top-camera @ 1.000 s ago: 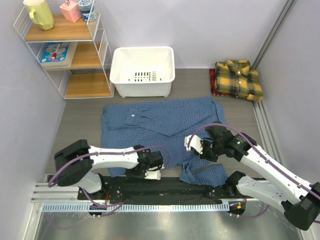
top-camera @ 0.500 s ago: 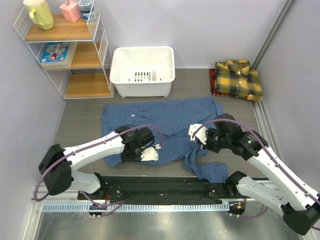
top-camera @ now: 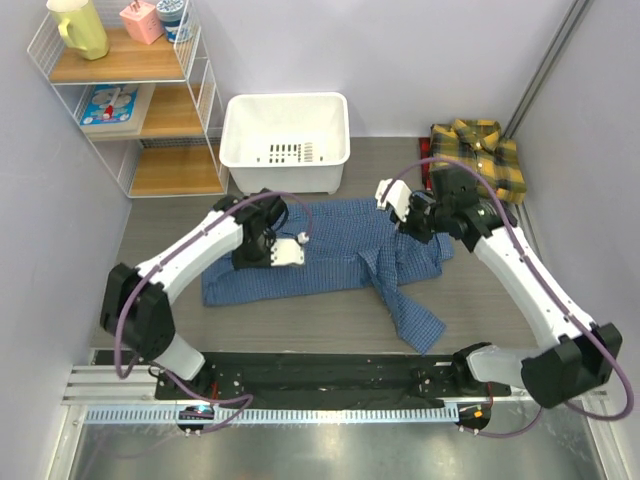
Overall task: Fold and stack the long sleeve shirts
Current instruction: Fold the shirt
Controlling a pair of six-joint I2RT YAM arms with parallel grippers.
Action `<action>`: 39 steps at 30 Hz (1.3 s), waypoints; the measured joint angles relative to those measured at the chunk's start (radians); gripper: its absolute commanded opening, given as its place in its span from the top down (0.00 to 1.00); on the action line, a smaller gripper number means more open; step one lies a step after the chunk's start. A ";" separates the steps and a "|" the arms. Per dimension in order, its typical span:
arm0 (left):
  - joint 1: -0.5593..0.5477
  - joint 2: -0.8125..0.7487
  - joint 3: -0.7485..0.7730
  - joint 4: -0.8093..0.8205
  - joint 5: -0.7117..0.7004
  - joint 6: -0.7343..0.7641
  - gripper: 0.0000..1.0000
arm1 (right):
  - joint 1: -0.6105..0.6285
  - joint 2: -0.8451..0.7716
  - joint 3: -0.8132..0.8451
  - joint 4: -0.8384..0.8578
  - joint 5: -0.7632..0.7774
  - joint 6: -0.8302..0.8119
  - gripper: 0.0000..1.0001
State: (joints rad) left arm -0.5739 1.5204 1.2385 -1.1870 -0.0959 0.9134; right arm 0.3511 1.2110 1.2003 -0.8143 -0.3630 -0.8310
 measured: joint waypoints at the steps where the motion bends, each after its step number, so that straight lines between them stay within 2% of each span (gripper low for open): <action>1: 0.023 0.034 0.031 0.005 0.000 0.018 1.00 | -0.004 0.032 0.022 0.004 -0.007 -0.012 0.99; 8: 0.120 0.223 0.219 0.034 0.002 0.098 1.00 | -0.042 0.219 0.154 0.031 -0.032 -0.079 0.99; 17: 0.172 0.388 0.343 0.051 0.003 0.152 1.00 | -0.091 0.378 0.230 0.052 -0.037 -0.140 0.99; 27: 0.215 0.459 0.437 0.050 0.000 0.168 1.00 | -0.092 0.478 0.314 0.092 -0.047 -0.140 0.99; 39: 0.229 0.512 0.444 0.073 -0.005 0.160 1.00 | -0.092 0.541 0.346 0.119 -0.058 -0.140 0.99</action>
State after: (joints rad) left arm -0.3447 2.0319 1.6829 -1.1137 -0.1009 1.0737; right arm 0.2588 1.7515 1.5463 -0.6956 -0.4206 -0.9707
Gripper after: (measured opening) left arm 0.003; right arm 0.017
